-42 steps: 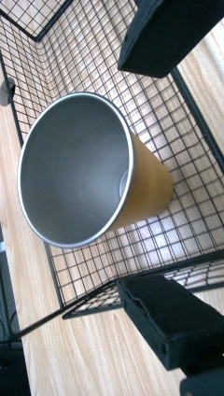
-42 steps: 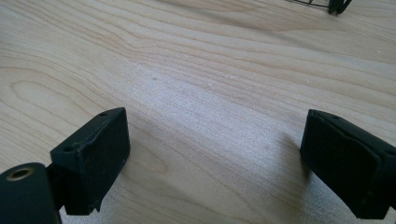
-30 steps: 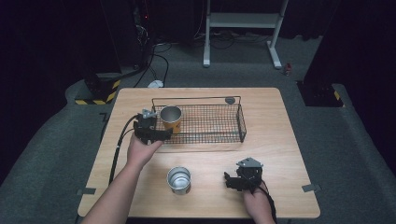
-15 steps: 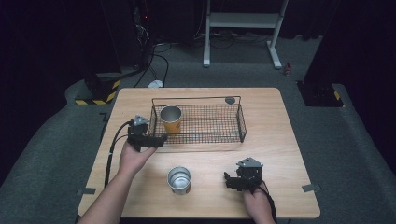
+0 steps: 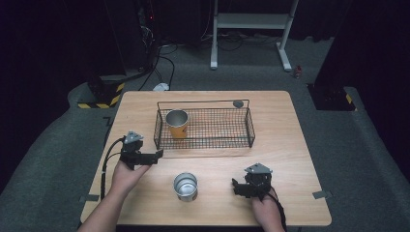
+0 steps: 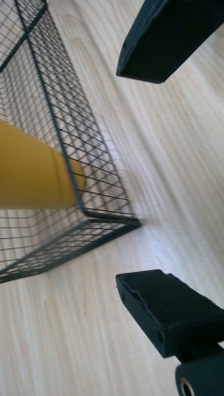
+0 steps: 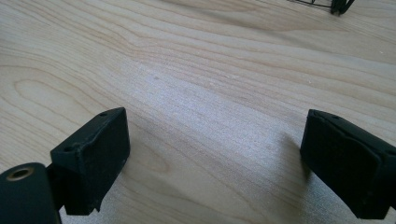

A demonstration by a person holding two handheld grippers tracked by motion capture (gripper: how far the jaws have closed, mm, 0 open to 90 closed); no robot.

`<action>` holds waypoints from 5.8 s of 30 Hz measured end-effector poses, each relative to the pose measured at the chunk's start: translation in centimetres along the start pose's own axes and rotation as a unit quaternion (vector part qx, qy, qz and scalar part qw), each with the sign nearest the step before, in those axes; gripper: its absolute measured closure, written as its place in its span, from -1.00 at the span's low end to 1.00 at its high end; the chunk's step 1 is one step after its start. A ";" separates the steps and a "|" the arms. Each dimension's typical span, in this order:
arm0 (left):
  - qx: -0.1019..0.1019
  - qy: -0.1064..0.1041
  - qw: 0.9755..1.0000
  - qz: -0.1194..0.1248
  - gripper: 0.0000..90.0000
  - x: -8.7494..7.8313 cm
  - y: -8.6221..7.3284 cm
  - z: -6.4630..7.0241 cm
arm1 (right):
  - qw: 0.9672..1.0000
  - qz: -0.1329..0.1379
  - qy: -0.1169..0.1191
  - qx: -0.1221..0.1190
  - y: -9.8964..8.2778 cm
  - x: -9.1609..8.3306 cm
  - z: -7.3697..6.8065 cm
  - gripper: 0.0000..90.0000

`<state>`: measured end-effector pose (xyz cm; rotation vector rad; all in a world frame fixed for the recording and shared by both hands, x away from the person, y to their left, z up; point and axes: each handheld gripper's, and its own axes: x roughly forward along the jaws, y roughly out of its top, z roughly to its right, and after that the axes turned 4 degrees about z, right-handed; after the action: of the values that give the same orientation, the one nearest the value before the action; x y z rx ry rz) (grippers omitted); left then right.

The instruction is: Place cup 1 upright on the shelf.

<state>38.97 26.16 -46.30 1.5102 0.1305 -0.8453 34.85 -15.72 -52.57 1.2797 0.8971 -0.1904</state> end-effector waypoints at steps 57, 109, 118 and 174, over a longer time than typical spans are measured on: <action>0.049 0.035 0.996 -0.060 -1.00 -1.1 -8.9 0.2 | 0.988 0.093 0.107 -0.068 5.7 -2.8 -6.0 -0.78; 0.046 0.033 0.997 -0.060 -0.99 -1.3 -9.1 0.3 | 0.954 0.120 0.239 -0.134 5.5 -2.0 -13.1 -0.81; 0.046 0.034 0.997 -0.058 -0.99 -1.2 -9.1 0.3 | 0.955 0.107 0.238 -0.138 5.3 -1.3 -13.7 -0.81; 0.046 0.037 0.997 -0.056 -0.99 -1.3 -9.2 0.3 | 0.961 0.118 0.207 -0.143 5.3 0.0 -13.1 -0.59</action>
<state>32.81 27.88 -53.02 1.6344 0.2355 -0.8945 31.77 -2.49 -48.81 1.1589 1.0708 0.3981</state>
